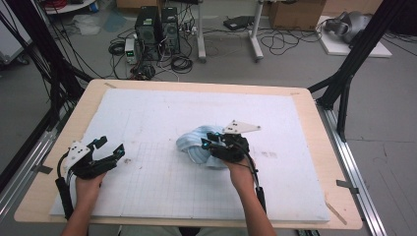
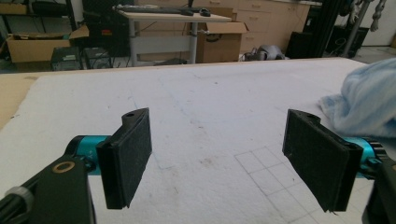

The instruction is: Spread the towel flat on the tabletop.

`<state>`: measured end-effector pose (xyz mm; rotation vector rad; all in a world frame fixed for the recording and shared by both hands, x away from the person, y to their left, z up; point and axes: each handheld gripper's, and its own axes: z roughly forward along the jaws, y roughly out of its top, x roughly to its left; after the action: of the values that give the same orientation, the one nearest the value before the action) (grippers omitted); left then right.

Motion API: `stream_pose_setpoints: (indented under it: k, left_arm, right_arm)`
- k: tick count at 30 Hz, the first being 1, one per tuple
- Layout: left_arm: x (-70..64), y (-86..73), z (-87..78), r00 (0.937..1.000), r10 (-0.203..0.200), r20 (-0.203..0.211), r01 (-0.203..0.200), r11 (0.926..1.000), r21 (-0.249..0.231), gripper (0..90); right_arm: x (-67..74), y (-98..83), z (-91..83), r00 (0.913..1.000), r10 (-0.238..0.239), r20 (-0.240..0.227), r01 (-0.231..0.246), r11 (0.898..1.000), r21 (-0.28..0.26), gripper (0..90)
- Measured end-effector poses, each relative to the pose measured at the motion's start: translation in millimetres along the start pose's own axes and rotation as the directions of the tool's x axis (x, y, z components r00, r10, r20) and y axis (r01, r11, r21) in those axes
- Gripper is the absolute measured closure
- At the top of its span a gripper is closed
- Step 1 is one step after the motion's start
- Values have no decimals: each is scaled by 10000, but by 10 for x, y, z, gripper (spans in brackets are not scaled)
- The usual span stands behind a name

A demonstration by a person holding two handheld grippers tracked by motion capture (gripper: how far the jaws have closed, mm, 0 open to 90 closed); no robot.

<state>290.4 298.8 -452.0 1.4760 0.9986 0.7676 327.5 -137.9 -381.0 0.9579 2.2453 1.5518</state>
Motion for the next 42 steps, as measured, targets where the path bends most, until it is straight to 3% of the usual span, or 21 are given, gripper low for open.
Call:
stream_pose_setpoints:
  k: [2,4,7,9,10,13,16,17,19,20,22,24,25,26,27,31,32,36,38,40,42]
  left_arm:
    - [0,0,0,10000,22,-1,-22,10000,-1,242]
    - [-3,0,0,10000,19,2,-19,10000,-4,242]
    - [-3,0,0,10000,22,0,-22,10000,-4,242]
    - [-3,0,0,10000,24,-1,-24,10000,0,242]
    - [-1,1,0,10000,43,-11,-43,10000,4,242]
    - [0,1,2,10000,18,-14,-18,10000,20,242]
    - [-4,2,7,10000,-7,-17,7,10000,65,242]
    - [-7,2,8,10000,-9,-18,9,10000,70,242]
    - [-7,2,9,10000,14,-30,-14,10000,70,242]
    - [-6,2,8,10000,6,-32,-6,10000,65,242]
    - [-7,1,8,10000,-16,-22,16,10000,58,242]
    - [-7,2,9,10000,-12,-24,12,10000,68,243]
    - [-5,3,10,10000,6,-29,-6,10000,77,243]
    - [-5,3,10,10000,27,-22,-26,10000,87,243]
    - [-5,4,10,10000,72,-11,-72,9999,107,243]
    - [-10,4,10,10000,75,-20,-74,9999,135,243]
    - [-9,4,11,10000,82,-33,-82,9999,136,243]
    - [-11,4,12,10000,87,-36,-86,9999,142,243]
    - [-9,4,14,10000,66,-28,-66,9999,138,243]
    - [-10,4,14,10000,72,-31,-71,9999,146,243]
    - [-13,3,15,10000,69,-55,-68,9999,133,243]
  right_arm:
    - [-41,3,-138,9995,29,313,-15,9990,-447,595]
    - [-94,-12,-277,9939,-62,1098,104,9992,-379,557]
    - [-210,-113,-422,9679,-222,2504,177,9996,202,507]
    - [-310,-325,-426,9485,-27,3168,-323,9939,1054,448]
    - [-310,-325,-426,9485,-27,3168,-323,9939,1054,448]
    - [-361,-565,-325,9362,-89,3513,-667,9770,2027,424]
    - [-387,-740,-207,9366,-203,3497,-945,9467,3081,496]
    - [-377,-760,-224,9396,-86,3421,-951,9538,2851,571]
    - [-361,-759,-254,9496,-184,3130,-784,9526,2938,799]
    - [-345,-761,-274,9501,-286,3107,-714,9495,3056,849]
    - [-326,-780,-348,9499,-442,3095,-572,9487,3111,860]
    - [-301,-829,-494,9450,-445,3239,-501,9593,2781,859]
    - [-281,-887,-707,9365,-286,3494,-569,9710,2321,859]
    - [-281,-887,-707,9365,-286,3494,-569,9710,2321,859]
    - [-277,-917,-816,9305,-237,3656,-592,9751,2138,858]
    - [-265,-1040,-1223,8999,-164,4358,-695,9811,1804,859]
    - [-266,-1070,-1312,8956,-69,4447,-793,9814,1750,859]
    - [-259,-1190,-1573,8598,-78,5105,-992,9783,1820,859]
    - [-281,-1242,-1631,8490,60,5283,-1213,9754,1838,843]
    - [-300,-1240,-1645,8532,478,5193,-1476,9772,1526,731]
    - [-319,-1172,-1614,8732,1162,4733,-1736,9816,794,642]
